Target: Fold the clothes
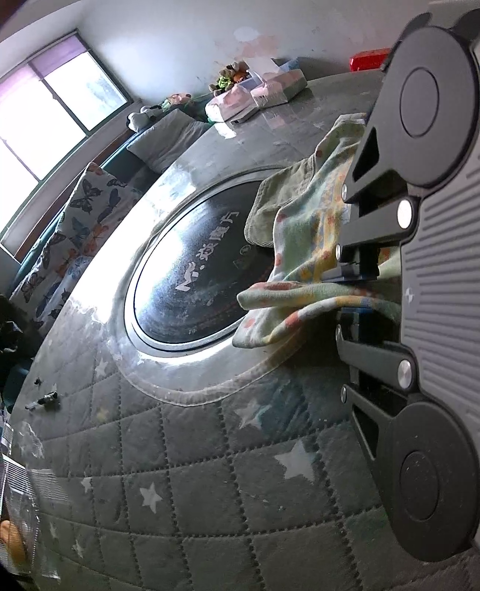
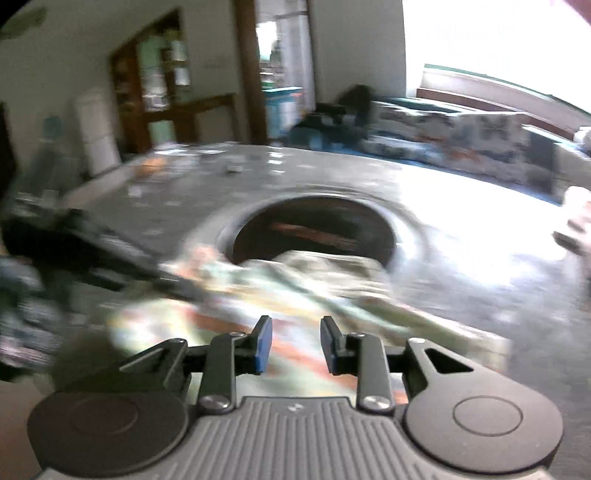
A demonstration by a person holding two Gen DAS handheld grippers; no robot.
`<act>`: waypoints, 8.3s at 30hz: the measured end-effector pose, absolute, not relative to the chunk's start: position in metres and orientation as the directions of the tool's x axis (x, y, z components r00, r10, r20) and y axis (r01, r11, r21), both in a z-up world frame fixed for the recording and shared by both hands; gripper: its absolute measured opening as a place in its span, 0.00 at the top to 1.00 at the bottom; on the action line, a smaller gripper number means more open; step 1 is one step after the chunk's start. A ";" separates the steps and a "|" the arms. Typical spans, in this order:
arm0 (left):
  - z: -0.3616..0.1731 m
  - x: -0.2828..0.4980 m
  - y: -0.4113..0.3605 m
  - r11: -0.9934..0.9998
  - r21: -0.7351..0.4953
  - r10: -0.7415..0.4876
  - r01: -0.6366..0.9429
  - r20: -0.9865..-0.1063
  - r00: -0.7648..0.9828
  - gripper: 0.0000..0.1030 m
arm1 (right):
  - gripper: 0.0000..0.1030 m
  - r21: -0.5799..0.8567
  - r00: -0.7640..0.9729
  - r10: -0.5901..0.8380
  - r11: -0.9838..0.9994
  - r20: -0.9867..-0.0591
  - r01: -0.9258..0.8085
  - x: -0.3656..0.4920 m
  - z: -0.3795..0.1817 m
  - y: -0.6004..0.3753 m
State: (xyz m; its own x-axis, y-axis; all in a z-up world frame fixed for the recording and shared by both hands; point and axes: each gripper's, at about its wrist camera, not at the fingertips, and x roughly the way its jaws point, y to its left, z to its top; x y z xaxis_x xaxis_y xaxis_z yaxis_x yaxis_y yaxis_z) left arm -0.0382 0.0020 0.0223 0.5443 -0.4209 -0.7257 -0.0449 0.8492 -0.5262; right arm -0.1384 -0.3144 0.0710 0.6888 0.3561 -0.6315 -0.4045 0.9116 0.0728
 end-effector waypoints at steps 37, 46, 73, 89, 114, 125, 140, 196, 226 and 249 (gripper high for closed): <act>0.027 -0.035 -0.009 0.895 -0.445 -0.365 -0.015 -0.752 0.550 0.87 | 0.53 0.121 0.710 0.143 0.989 -0.690 -0.082 -0.107 0.035 -0.414; 0.027 -0.034 -0.010 0.900 -0.436 -0.358 -0.011 -0.752 0.554 0.87 | 0.54 0.133 0.709 0.148 0.988 -0.690 -0.076 -0.105 0.033 -0.412; 0.094 -0.011 -0.123 0.904 -0.359 -0.423 0.231 -0.675 0.605 0.95 | 0.93 0.127 0.854 0.043 0.991 -0.519 0.027 -0.140 0.107 -0.476; 0.047 -0.002 -0.156 0.921 -0.339 -0.388 0.192 -0.754 0.530 0.57 | 0.93 0.119 0.837 -0.042 0.985 -0.546 0.127 -0.148 0.089 -0.522; 0.023 0.007 -0.176 0.915 -0.384 -0.389 0.128 -0.749 0.535 0.91 | 0.92 0.142 0.799 -0.047 0.976 -0.599 0.164 -0.147 0.058 -0.539; 0.065 -0.002 -0.204 0.900 -0.366 -0.432 0.238 -0.671 0.603 0.93 | 0.93 0.140 0.855 -0.066 0.977 -0.514 0.159 -0.151 0.094 -0.540; 0.082 0.016 -0.257 0.888 -0.349 -0.461 0.300 -0.659 0.595 0.94 | 0.93 0.100 0.861 -0.149 0.969 -0.486 0.224 -0.140 0.111 -0.562; 0.034 -0.012 -0.269 0.913 -0.156 -0.354 0.378 -0.764 0.540 0.41 | 0.52 -0.011 0.761 -0.070 0.997 -0.644 0.083 -0.139 0.049 -0.480; 0.031 -0.070 -0.212 0.913 -0.113 -0.341 0.392 -0.737 0.583 0.04 | 0.03 0.053 0.754 -0.108 0.981 -0.648 0.187 -0.189 0.043 -0.447; 0.034 -0.114 -0.184 0.909 -0.123 -0.372 0.398 -0.669 0.643 0.00 | 0.00 0.073 0.753 -0.181 0.954 -0.633 0.290 -0.212 0.043 -0.424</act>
State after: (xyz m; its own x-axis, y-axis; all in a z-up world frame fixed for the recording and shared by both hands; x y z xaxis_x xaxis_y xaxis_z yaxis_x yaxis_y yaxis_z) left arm -0.1139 -0.1842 0.0340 0.6434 -0.3720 -0.6690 0.3978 0.9092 -0.1229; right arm -0.2120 -0.4238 0.0431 0.7531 -0.1808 -0.6326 0.2904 0.9541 0.0730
